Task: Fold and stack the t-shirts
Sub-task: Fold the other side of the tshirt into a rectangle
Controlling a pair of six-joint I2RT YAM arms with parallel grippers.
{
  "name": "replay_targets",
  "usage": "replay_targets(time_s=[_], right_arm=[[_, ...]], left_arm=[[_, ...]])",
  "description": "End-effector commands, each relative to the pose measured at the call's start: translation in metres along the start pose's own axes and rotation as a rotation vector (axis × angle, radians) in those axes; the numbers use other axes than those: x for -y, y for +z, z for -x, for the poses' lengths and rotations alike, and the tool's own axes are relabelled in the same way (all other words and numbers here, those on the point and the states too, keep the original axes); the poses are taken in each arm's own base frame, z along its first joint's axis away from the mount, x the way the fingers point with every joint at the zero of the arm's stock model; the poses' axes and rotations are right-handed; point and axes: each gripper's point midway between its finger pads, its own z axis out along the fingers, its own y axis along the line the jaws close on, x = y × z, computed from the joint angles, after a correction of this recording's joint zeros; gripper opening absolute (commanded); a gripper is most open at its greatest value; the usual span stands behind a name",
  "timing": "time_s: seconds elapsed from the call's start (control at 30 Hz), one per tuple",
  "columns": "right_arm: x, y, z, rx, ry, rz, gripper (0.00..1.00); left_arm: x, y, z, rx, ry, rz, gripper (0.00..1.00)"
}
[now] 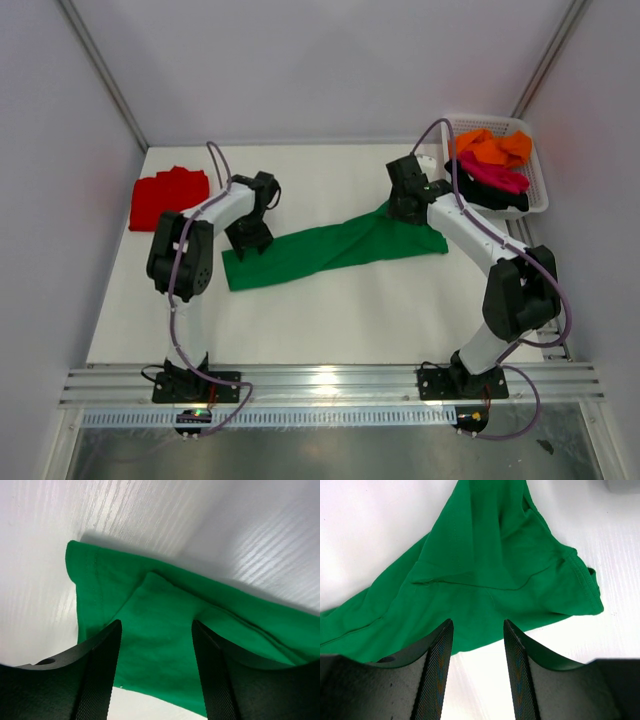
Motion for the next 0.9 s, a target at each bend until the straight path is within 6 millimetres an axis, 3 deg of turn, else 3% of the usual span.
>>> replay_targets(time_s=[0.0,0.13,0.23,0.4,0.87], right_arm=[[-0.002,-0.009,0.015,0.056,0.009,0.023,0.49],[-0.003,-0.005,0.012,0.046,0.004,0.020,0.49],[-0.003,-0.003,0.010,0.040,0.006,0.018,0.49],[0.001,-0.003,0.009,0.039,0.000,-0.001,0.49],[0.005,0.000,0.001,0.022,-0.004,-0.017,0.49]], left_arm=[[0.007,-0.020,0.022,0.066,0.017,-0.033,0.62],[0.004,-0.030,0.037,0.124,0.032,-0.024,0.62],[0.007,-0.026,0.042,0.141,0.049,-0.016,0.62],[0.007,-0.012,0.035,0.110,0.069,0.010,0.62],[0.002,0.001,0.029,0.104,0.091,0.039,0.59]])
